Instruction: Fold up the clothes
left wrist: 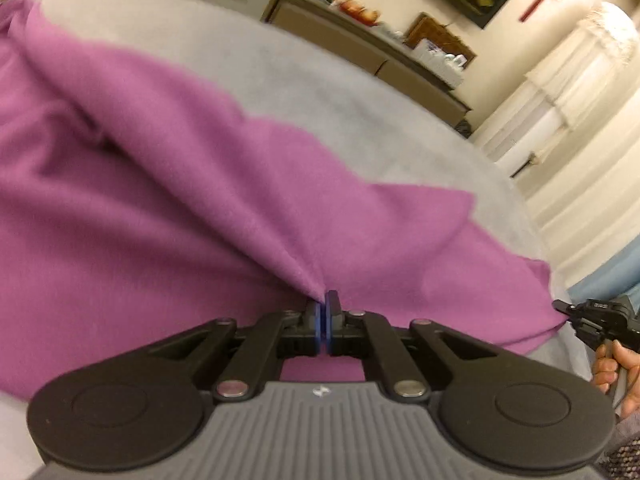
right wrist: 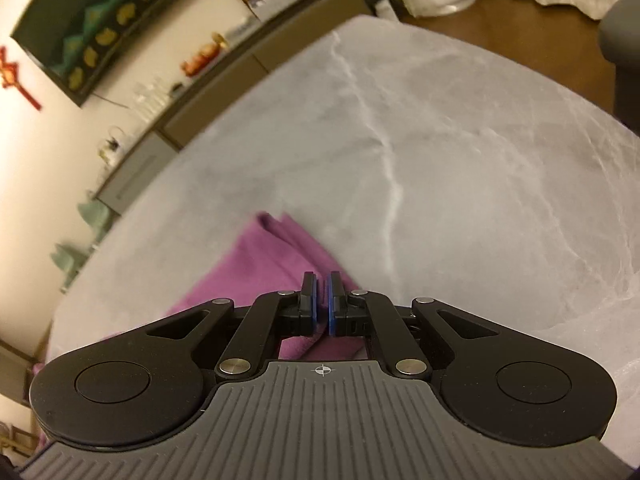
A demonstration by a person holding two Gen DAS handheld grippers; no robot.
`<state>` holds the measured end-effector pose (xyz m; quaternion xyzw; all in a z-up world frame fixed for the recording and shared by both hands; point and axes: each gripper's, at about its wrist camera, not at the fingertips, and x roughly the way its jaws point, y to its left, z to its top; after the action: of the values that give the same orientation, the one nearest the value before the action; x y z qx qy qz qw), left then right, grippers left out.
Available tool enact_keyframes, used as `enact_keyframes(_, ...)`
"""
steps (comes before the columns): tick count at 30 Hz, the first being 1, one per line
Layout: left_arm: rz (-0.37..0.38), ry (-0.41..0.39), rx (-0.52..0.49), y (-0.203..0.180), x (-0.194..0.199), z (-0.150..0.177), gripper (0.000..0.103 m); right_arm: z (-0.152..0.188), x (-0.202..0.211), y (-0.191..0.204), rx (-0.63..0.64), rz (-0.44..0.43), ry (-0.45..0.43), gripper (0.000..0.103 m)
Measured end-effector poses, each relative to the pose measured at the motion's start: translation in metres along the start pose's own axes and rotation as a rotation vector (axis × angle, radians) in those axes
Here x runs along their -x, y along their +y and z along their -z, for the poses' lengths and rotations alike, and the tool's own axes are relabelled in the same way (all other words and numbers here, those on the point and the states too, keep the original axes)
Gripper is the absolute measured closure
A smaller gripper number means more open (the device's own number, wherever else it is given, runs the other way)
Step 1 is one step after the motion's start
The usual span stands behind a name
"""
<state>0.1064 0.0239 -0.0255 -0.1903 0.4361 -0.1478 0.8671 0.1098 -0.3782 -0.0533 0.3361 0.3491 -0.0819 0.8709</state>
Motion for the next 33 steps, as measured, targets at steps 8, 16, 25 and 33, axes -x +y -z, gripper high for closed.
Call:
enact_keyframes(8, 0.033, -0.059, -0.099, -0.014, 0.030, 0.015, 0.101, 0.001, 0.052, -0.003, 0.006, -0.034, -0.165, 0.103)
enact_keyframes(16, 0.038, -0.008, -0.052, 0.002, 0.016, 0.034, 0.099, 0.010, 0.044, -0.017, -0.045, -0.056, -0.081, 0.093)
enact_keyframes(25, 0.057, -0.024, -0.008, 0.001, 0.007, 0.036, 0.090, 0.025, 0.031, -0.023, -0.236, -0.208, 0.019, 0.074)
enact_keyframes(33, 0.066, -0.026, 0.014, 0.008, 0.008, 0.037, 0.091, 0.032, 0.032, -0.023, -0.258, -0.197, 0.025, 0.071)
